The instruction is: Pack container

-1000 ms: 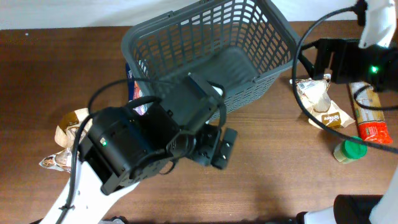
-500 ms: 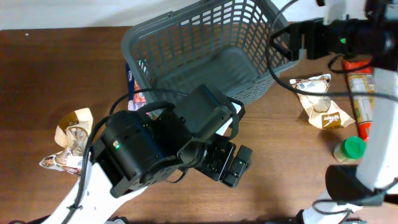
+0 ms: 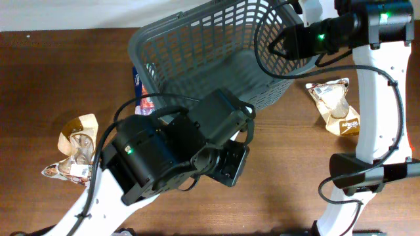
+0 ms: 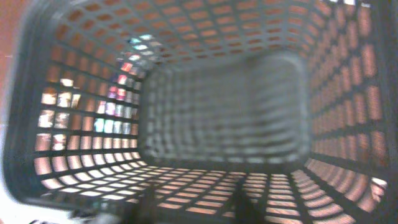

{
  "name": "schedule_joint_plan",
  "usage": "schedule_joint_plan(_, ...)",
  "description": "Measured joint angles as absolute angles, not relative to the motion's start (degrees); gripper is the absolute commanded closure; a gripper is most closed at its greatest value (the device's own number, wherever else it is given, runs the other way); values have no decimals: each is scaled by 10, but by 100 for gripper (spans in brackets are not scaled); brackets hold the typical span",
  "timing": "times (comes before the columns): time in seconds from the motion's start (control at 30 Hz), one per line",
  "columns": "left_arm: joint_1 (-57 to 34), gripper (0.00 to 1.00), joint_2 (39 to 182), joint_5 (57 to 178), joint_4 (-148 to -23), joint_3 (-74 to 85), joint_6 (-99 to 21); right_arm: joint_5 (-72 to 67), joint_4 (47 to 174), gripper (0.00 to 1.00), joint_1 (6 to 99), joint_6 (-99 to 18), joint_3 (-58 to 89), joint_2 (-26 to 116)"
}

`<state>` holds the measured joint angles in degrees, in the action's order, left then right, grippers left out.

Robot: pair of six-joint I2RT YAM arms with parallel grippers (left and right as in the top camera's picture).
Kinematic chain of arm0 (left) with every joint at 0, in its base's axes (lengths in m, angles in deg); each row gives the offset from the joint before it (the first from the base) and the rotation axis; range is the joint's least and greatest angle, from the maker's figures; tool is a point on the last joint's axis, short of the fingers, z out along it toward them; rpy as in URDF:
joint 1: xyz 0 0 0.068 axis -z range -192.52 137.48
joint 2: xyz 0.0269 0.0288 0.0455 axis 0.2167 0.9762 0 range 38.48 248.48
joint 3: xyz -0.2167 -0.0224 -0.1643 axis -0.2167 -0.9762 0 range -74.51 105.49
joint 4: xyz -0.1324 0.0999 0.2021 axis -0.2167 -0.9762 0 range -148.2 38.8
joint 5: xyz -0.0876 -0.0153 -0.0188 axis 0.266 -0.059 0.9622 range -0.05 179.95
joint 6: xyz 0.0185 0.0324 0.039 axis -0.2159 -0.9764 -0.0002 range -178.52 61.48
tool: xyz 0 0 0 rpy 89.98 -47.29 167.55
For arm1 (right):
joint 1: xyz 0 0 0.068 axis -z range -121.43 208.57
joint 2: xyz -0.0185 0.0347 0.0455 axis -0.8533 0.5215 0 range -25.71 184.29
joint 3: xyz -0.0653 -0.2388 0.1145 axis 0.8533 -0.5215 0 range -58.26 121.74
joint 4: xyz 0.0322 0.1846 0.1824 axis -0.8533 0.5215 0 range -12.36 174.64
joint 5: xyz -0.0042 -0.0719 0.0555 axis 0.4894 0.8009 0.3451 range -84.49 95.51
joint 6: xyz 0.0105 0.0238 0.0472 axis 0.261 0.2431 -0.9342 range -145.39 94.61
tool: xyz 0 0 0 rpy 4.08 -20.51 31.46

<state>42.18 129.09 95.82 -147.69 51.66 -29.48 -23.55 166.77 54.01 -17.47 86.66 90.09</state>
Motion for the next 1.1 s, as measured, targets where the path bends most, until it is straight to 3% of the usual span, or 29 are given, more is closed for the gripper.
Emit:
schedule_joint_plan(0.27, 422, 98, 1292, 891, -1471, 440, -211, -119, 1668, 96, 540, -205, 867, 908)
schedule_joint_plan(0.6, 422, 98, 1299, 869, -1381, 312, -171, -78, 1668, 96, 540, -212, 867, 925)
schedule_joint_plan(1.1, 422, 98, 1299, 824, -1347, 304, -169, -37, 1677, 96, 540, -213, 867, 955)
